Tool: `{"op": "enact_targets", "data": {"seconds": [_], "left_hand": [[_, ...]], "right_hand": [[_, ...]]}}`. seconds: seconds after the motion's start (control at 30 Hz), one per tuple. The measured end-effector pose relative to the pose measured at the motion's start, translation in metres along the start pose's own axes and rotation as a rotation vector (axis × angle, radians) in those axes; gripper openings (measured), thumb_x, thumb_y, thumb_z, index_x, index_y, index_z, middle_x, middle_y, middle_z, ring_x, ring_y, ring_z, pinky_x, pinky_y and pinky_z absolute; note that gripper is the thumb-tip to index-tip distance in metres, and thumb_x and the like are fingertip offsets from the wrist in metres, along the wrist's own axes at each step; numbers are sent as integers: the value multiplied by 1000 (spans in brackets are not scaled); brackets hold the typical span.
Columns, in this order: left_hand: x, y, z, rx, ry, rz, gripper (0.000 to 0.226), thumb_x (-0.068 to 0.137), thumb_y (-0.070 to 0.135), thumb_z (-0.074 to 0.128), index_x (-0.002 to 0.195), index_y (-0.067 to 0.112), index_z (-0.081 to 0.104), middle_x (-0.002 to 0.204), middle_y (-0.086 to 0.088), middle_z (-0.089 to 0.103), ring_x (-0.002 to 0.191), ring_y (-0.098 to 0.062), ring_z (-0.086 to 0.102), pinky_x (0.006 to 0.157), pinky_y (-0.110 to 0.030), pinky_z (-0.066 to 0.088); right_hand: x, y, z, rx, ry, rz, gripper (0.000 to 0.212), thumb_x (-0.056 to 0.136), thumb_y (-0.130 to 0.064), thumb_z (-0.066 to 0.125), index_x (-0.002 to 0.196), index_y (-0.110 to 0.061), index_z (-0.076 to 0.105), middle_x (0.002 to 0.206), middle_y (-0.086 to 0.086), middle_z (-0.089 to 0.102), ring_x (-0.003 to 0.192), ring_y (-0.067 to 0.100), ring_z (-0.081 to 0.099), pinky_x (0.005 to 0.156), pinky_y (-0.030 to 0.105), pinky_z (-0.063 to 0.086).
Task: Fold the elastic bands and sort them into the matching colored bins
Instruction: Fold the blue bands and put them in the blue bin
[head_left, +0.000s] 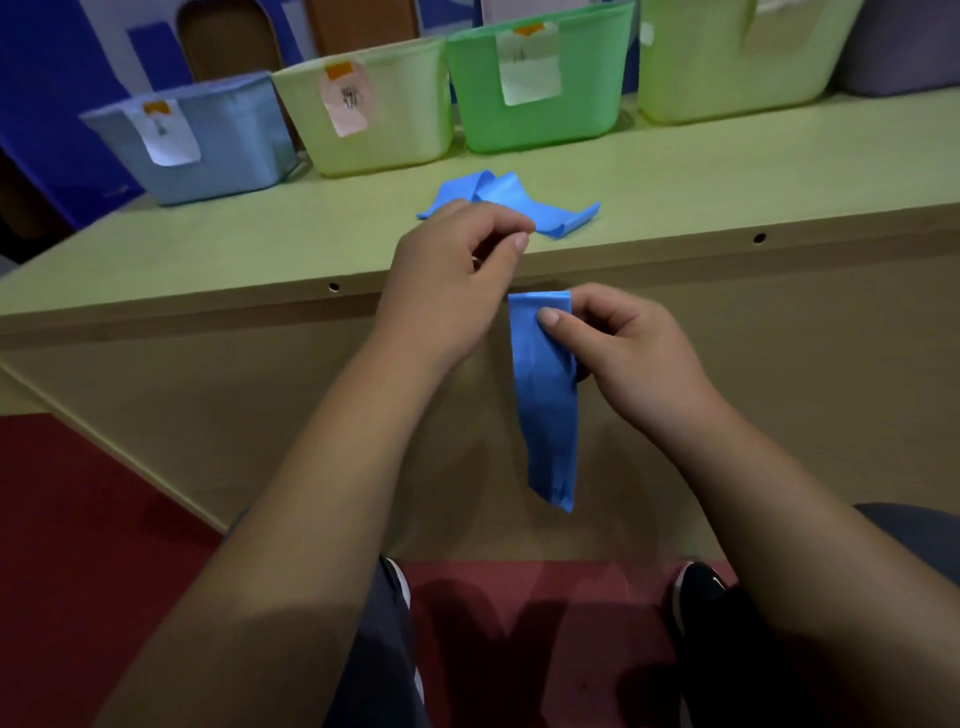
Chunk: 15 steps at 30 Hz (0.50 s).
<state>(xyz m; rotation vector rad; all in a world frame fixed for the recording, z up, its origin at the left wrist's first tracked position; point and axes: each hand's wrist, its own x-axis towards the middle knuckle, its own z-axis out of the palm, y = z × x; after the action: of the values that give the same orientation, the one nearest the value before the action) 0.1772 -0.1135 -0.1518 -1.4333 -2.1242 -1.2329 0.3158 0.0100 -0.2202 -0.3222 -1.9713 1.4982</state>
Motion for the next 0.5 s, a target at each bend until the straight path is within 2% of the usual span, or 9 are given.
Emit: {"op": "enact_targets", "data": {"seconds": [0.07, 0.1, 0.17, 0.23, 0.33, 0.43, 0.5], "left_hand": [[21, -3, 9, 72, 9, 21, 19, 96, 21, 66, 110, 20, 78, 105, 3, 70, 98, -11, 66, 91, -25, 50], [30, -6, 14, 122, 3, 32, 21, 95, 21, 66, 112, 19, 78, 106, 2, 69, 100, -13, 66, 91, -24, 48], [45, -12, 23, 215, -64, 31, 26, 95, 24, 68, 119, 18, 76, 116, -1, 70, 111, -17, 65, 94, -20, 41], [55, -15, 29, 252, -158, 16, 32, 95, 24, 71, 126, 18, 74, 125, -2, 70, 120, -18, 63, 96, -16, 36], [63, -12, 33, 237, -214, 15, 32, 95, 21, 67, 125, 21, 77, 125, 3, 74, 121, -13, 63, 95, -12, 34], [64, -5, 31, 175, -277, -13, 34, 95, 13, 61, 122, 25, 79, 120, 13, 76, 108, 1, 61, 85, -1, 35], [64, -1, 27, 153, -316, -33, 39, 94, 12, 59, 125, 27, 79, 119, 18, 73, 106, 7, 58, 85, 5, 33]], "right_hand": [[2, -1, -4, -38, 47, -22, 25, 102, -29, 71, 91, -7, 70, 88, 22, 66, 75, 14, 55, 70, 47, 51], [3, -2, -6, -35, 74, -24, 26, 102, -28, 70, 90, -6, 70, 85, 20, 65, 75, 12, 54, 68, 44, 48], [3, -6, -11, 12, 130, -15, 17, 102, -21, 70, 88, -12, 73, 77, 2, 67, 74, 4, 55, 68, 27, 45], [2, -9, -16, 37, 174, -3, 14, 103, -17, 70, 90, -17, 76, 79, -11, 70, 74, 0, 59, 68, 17, 45], [3, -11, -22, 29, 200, 14, 11, 103, -20, 69, 96, -17, 78, 88, -3, 76, 78, 1, 62, 70, 19, 48], [4, -12, -27, 1, 214, 29, 13, 103, -22, 68, 94, -19, 77, 85, -7, 74, 77, 2, 61, 69, 19, 47], [3, -14, -29, 1, 218, 35, 13, 103, -23, 68, 94, -19, 76, 85, -6, 74, 76, 2, 61, 68, 19, 47]]}}
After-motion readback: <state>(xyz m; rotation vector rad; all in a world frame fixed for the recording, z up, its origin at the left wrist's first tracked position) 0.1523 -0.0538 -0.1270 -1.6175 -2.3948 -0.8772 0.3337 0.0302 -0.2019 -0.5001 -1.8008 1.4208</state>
